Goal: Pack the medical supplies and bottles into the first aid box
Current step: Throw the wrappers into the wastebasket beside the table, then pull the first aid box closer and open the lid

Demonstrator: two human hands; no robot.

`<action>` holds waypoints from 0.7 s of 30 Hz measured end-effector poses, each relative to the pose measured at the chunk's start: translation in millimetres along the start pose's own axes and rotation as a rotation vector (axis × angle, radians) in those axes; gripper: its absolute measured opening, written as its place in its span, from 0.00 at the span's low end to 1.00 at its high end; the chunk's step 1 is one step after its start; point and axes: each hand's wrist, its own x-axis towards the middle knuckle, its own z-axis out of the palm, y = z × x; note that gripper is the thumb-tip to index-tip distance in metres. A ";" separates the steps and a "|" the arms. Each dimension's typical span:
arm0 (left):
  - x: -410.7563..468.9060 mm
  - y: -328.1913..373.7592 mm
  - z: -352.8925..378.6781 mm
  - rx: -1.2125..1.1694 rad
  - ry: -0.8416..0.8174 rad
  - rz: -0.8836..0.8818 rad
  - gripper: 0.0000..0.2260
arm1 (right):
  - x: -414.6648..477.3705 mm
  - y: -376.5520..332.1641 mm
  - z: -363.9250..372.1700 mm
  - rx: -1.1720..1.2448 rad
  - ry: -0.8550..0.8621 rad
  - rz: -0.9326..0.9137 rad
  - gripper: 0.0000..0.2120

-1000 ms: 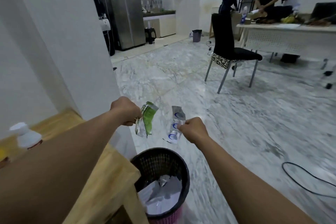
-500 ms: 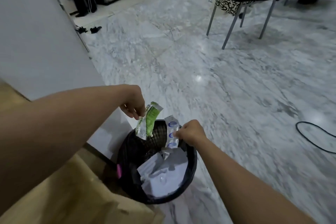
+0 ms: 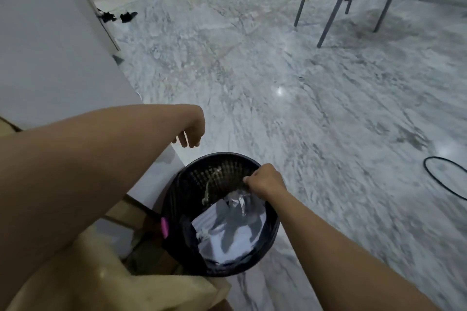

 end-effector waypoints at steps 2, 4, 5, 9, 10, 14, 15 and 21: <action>-12.5 0.2 -5.6 0.092 0.070 0.022 0.10 | -7.9 -9.2 -9.1 -0.035 0.028 -0.035 0.13; -26.0 -1.4 -7.9 0.185 0.181 0.073 0.11 | -20.0 -21.4 -21.4 -0.073 0.046 -0.088 0.12; -30.9 -4.3 -8.2 0.196 0.260 0.111 0.10 | -27.5 -28.6 -28.5 -0.094 0.058 -0.121 0.12; -63.4 -18.7 -4.9 0.108 0.466 0.201 0.17 | -70.9 -64.4 -61.3 -0.177 0.065 -0.265 0.08; -76.1 -21.8 -3.9 0.089 0.490 0.211 0.19 | -83.0 -73.2 -69.9 -0.199 0.062 -0.300 0.10; -140.0 -35.7 -1.1 0.202 0.629 0.222 0.22 | -136.8 -105.7 -104.7 -0.334 0.113 -0.428 0.21; -157.1 -41.6 0.6 0.245 0.671 0.218 0.22 | -150.6 -113.3 -112.3 -0.366 0.125 -0.459 0.22; -262.7 -83.7 15.9 0.406 0.934 0.190 0.21 | -233.1 -150.2 -144.3 -0.492 0.211 -0.607 0.27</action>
